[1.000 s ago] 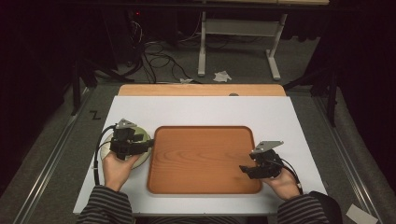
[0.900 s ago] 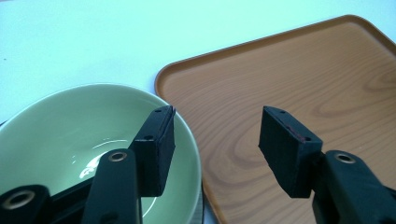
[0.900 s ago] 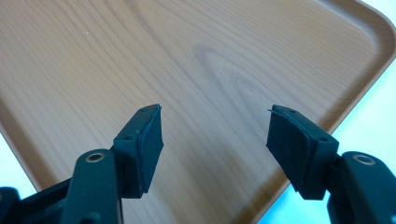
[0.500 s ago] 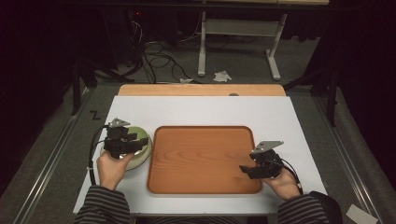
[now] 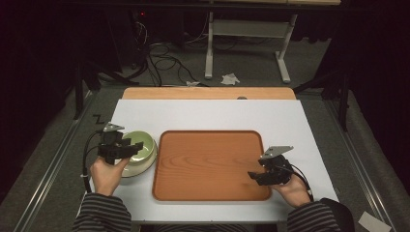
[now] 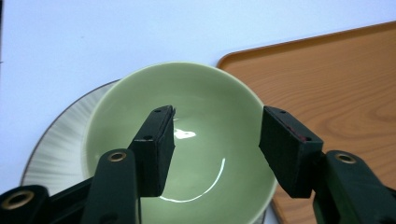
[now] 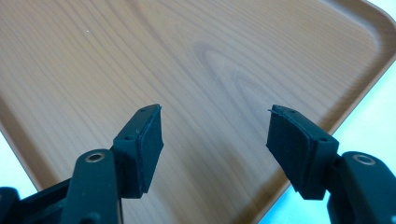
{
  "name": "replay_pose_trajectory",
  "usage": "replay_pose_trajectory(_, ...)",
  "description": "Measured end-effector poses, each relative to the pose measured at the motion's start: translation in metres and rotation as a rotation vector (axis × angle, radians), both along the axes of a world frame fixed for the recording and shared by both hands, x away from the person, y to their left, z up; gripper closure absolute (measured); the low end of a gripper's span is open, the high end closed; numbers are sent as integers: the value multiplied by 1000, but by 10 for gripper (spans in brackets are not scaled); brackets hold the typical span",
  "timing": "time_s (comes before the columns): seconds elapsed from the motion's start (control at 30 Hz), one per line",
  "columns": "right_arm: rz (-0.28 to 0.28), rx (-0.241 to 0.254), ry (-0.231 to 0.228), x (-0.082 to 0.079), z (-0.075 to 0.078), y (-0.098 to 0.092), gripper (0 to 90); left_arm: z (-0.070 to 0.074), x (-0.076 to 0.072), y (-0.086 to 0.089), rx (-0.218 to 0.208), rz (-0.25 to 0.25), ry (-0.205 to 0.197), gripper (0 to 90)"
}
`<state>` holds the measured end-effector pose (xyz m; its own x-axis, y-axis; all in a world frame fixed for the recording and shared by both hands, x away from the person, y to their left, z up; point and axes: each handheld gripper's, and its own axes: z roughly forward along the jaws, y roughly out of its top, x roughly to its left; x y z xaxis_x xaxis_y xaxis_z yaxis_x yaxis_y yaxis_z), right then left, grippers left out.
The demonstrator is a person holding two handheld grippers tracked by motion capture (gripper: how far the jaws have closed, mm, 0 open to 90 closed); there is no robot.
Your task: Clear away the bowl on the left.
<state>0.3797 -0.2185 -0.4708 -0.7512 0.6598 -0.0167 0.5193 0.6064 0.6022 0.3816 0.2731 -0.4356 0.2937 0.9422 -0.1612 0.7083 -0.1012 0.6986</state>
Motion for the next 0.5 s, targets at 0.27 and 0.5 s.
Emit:
replay_pose_trajectory(0.27,1,-1,2,0,0,0,373,-1,0,9,12,35,5,454)
replay_pose_trajectory(0.5,2,-3,0,0,0,0,373,-3,0,17,21,87,13,454)
